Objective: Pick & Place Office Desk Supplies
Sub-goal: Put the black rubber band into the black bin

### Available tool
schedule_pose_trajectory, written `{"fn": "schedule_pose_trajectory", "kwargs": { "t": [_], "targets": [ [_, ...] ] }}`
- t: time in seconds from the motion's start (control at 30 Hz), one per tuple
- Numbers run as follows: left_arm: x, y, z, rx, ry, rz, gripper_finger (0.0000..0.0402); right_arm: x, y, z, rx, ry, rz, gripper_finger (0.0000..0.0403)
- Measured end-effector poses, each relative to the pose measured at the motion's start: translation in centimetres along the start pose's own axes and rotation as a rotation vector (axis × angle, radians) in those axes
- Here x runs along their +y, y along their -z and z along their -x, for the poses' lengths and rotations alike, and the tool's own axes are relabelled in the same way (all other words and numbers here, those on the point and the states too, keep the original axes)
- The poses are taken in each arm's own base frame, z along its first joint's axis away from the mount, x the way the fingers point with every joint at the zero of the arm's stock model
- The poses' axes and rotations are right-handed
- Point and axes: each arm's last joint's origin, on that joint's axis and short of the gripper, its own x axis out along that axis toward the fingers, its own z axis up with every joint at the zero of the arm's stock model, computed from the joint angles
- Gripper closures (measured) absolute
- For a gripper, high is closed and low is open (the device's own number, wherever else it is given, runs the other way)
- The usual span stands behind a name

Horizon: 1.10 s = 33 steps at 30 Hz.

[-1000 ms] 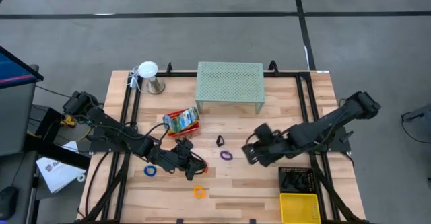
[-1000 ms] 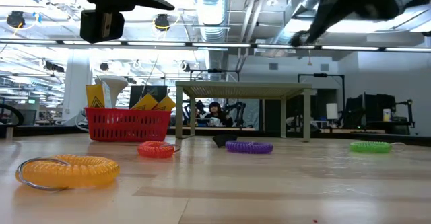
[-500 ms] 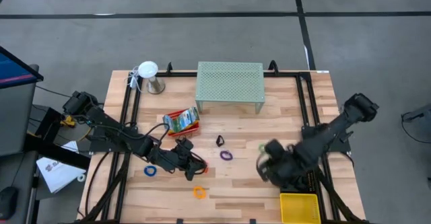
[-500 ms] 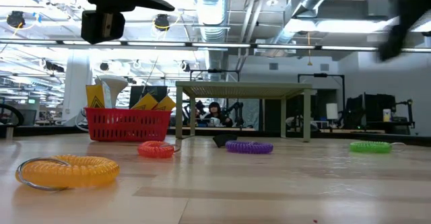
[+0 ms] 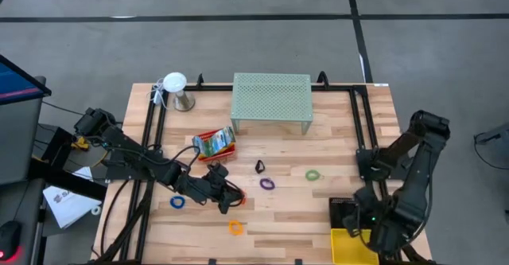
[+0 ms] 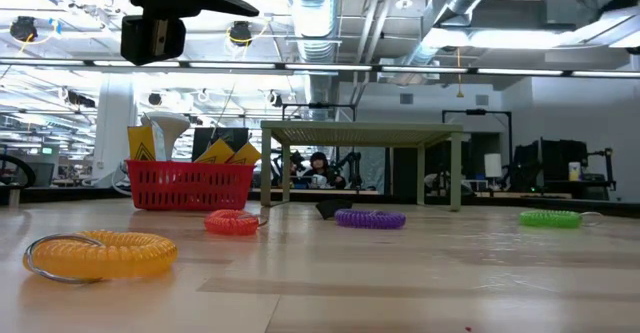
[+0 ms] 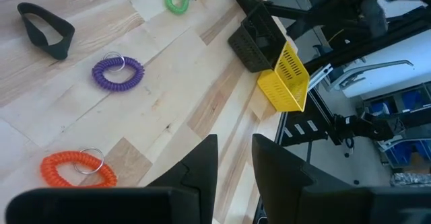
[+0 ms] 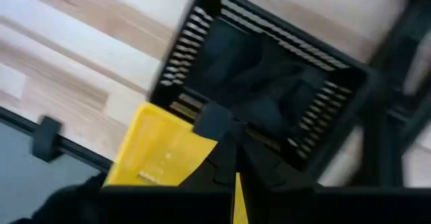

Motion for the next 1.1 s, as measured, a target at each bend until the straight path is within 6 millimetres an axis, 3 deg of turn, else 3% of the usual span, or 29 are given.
{"fn": "schedule_pose_trajectory", "kwargs": {
  "t": [0.23, 0.7, 1.1],
  "targets": [
    [0.0, 0.0, 0.0, -0.001, 0.000, 0.001, 0.0314, -0.6, -1.4, 0.7, -0.033, 0.032, -0.006, 0.0403],
    [0.0, 0.0, 0.0, -0.001, 0.000, 0.009, 0.0314, -0.4, -1.2, 0.7, -0.026, 0.007, 0.023, 0.0390],
    [0.0, 0.0, 0.0, -0.001, 0.000, 0.010, 0.0314, -0.2, -1.3, 0.7, -0.049, -0.022, 0.025, 0.0288]
  ]
}}
